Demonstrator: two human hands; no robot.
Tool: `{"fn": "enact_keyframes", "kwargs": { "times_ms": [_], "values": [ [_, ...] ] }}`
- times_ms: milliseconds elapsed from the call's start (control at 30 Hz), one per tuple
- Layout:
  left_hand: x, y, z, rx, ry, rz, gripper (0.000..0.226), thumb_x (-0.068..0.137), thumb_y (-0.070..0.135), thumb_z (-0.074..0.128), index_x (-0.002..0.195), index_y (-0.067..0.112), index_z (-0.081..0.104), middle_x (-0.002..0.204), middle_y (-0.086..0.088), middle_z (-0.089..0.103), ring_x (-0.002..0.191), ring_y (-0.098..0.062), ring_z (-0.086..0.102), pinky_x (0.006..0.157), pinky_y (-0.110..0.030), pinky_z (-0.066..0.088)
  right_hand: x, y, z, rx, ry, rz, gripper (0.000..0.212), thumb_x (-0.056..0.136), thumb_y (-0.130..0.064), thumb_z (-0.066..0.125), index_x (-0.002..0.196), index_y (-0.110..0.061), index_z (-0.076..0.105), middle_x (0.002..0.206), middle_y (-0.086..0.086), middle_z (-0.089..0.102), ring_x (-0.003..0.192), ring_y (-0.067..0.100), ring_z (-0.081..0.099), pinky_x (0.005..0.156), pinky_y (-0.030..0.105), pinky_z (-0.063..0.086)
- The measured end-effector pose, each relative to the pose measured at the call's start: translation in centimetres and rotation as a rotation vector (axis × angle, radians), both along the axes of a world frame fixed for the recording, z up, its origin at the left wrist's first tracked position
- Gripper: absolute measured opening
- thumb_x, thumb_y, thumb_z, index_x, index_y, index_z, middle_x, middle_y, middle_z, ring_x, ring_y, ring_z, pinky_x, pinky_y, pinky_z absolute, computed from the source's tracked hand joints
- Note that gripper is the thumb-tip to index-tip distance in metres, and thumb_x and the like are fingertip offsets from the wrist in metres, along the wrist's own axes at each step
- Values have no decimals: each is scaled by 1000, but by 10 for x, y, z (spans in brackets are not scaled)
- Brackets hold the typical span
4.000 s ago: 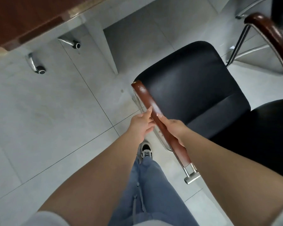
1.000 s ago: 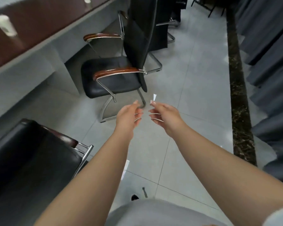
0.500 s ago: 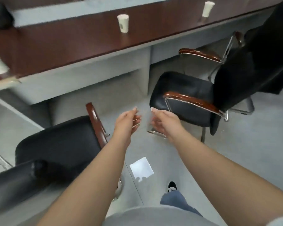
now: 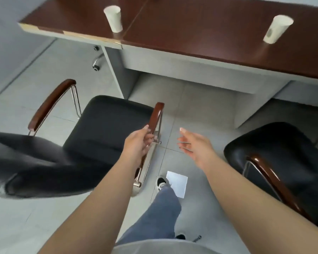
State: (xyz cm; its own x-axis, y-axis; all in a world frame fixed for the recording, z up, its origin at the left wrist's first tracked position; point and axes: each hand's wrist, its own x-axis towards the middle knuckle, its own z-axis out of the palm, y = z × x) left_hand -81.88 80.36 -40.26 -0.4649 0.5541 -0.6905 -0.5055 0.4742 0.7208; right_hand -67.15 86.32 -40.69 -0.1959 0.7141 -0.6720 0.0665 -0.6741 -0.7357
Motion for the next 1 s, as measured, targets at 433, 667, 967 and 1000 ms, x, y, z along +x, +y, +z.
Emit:
{"fn": "enact_keyframes", "kwargs": {
  "times_ms": [433,667,967,1000],
  "values": [
    [-81,109,-88,-212,22,23,21,92,34,55,91,15,63,85,1,64,81,-10,59,84,-26,45,-109,142,-90,-185,-238,347,32,83,-34,68,98,-6,65,81,3,63,69,13,59,68,21,50],
    [-94,143,-116,-290,10,-13,20,92,34,55,97,15,60,94,0,61,92,-12,56,82,-23,42,-135,183,-136,-316,-346,408,49,79,-45,69,108,-7,56,98,6,61,95,20,61,83,29,53],
    [-65,155,-143,-542,29,-368,58,89,60,40,107,10,63,98,-5,63,88,-21,59,77,-28,42,-139,210,-167,-637,-149,434,37,85,-39,65,111,-13,58,108,6,68,95,19,65,69,27,51],
    [-64,156,-143,-568,61,-373,58,90,60,40,108,9,62,98,-5,61,87,-21,57,75,-27,41,-140,210,-169,-652,-146,432,39,85,-37,65,113,-12,57,109,7,68,96,20,65,69,27,51]
  ]
}}
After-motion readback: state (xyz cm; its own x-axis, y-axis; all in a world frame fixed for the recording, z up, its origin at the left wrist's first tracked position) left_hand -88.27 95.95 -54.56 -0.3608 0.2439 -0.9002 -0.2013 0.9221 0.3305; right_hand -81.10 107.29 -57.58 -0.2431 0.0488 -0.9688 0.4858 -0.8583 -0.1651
